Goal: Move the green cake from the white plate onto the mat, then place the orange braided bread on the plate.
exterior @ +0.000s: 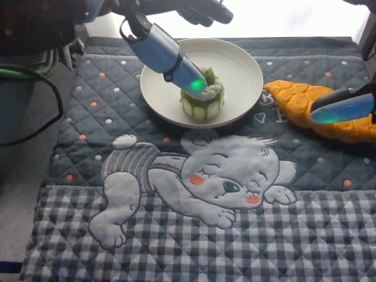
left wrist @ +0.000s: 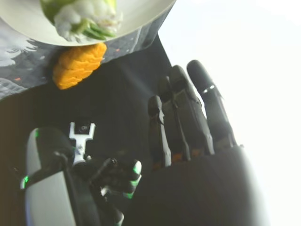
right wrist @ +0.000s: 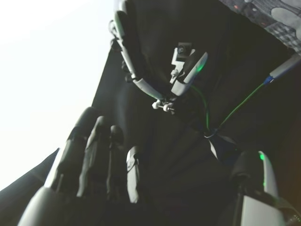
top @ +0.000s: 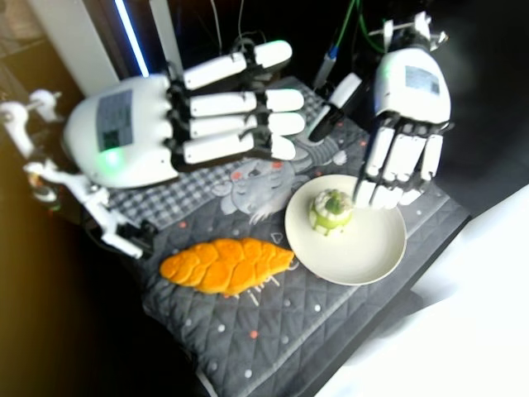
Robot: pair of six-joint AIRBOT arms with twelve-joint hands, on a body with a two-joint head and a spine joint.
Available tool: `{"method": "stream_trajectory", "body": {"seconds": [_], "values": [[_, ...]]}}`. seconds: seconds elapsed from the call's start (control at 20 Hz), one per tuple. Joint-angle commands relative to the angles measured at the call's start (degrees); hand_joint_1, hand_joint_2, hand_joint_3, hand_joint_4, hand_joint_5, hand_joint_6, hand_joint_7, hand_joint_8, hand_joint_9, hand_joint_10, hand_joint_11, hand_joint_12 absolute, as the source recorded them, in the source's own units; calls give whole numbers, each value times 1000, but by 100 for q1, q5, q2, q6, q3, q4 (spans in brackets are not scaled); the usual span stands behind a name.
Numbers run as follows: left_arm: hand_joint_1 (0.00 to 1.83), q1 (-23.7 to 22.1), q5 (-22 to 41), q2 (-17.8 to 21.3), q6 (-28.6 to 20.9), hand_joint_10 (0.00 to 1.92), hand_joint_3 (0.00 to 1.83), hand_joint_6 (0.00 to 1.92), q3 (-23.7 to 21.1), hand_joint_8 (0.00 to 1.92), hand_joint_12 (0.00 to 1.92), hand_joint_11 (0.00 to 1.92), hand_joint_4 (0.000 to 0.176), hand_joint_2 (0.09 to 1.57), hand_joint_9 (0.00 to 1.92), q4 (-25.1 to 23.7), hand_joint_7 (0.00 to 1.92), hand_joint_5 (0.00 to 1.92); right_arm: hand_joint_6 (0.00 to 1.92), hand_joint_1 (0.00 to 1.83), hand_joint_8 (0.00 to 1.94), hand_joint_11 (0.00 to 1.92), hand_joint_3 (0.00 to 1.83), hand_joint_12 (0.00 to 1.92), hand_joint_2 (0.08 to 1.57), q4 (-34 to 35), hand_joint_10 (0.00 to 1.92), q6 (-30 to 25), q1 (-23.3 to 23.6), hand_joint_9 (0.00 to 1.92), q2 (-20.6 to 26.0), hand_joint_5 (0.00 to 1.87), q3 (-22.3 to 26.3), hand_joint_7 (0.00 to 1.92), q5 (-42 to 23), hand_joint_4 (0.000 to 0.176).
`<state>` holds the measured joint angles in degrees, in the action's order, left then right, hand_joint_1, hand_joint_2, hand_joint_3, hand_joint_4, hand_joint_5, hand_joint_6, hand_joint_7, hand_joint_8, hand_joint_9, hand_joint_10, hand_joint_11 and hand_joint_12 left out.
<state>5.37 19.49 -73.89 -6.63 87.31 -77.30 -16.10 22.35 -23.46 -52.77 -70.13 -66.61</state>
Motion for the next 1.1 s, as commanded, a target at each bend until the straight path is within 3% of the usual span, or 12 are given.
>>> {"method": "stream_trajectory", "body": {"seconds": [0.0,0.1,0.15,0.3,0.35,0.45,0.65,0.75,0.8,0.85,0.95,1.05], "values": [[598,-62,72,-10,-12,9,0,2,12,4,890,240,105,760,616,47,585,417,0,670,2,0,0,558,732,273,5,-19,59,170,70,0,-24,113,-656,176],[592,-2,-88,-114,-12,15,0,0,15,7,901,234,142,744,636,-199,600,406,0,672,2,0,2,577,740,261,1,-19,59,149,59,0,-24,121,-656,163],[596,44,-148,-172,-11,20,0,0,45,5,950,259,124,723,674,-238,613,394,0,674,3,0,0,580,733,259,3,-19,59,153,57,0,-24,124,-656,171],[667,190,-204,-377,-12,2,0,3,265,0,1103,178,103,715,671,-167,617,423,0,651,0,0,0,678,734,242,5,-19,59,167,50,0,-22,139,-656,166],[688,229,-229,-425,-12,0,5,1,320,0,1105,158,91,726,651,-168,609,423,0,664,0,0,0,681,736,238,11,-19,59,181,47,0,-23,128,-656,168],[690,284,-312,-480,-12,3,0,0,354,2,1106,163,92,704,654,-252,615,423,0,682,0,0,0,719,736,214,13,-19,59,205,37,0,-23,129,-656,167],[715,325,-387,-544,-12,11,0,11,370,6,1019,272,59,662,709,-331,674,501,0,640,1,0,5,616,783,202,11,-19,59,181,10,0,-24,161,-655,175],[697,352,-418,-563,-12,7,5,0,371,6,1018,274,77,680,704,-331,679,482,0,629,1,0,1,507,780,200,10,-19,59,188,1,0,-24,175,-655,169],[670,363,-427,-579,-12,1,6,0,384,2,1009,244,98,686,670,-338,670,463,0,623,2,0,0,488,774,200,7,-19,59,185,-2,0,-24,179,-655,175],[686,378,-434,-598,-12,0,2,3,402,1,950,255,83,693,662,-351,675,482,0,599,3,0,0,577,773,200,3,-19,59,177,-5,0,-24,193,-655,176],[699,416,-465,-615,-12,1,1,0,419,0,958,242,95,702,640,-394,657,453,0,590,1,0,1,542,780,200,1,-19,59,165,-10,0,-23,212,-655,176],[739,450,-487,-636,-12,1,0,3,458,1,914,247,62,707,644,-366,675,485,0,583,2,0,2,432,787,200,4,-19,59,138,-17,0,-21,191,-655,173]]}}
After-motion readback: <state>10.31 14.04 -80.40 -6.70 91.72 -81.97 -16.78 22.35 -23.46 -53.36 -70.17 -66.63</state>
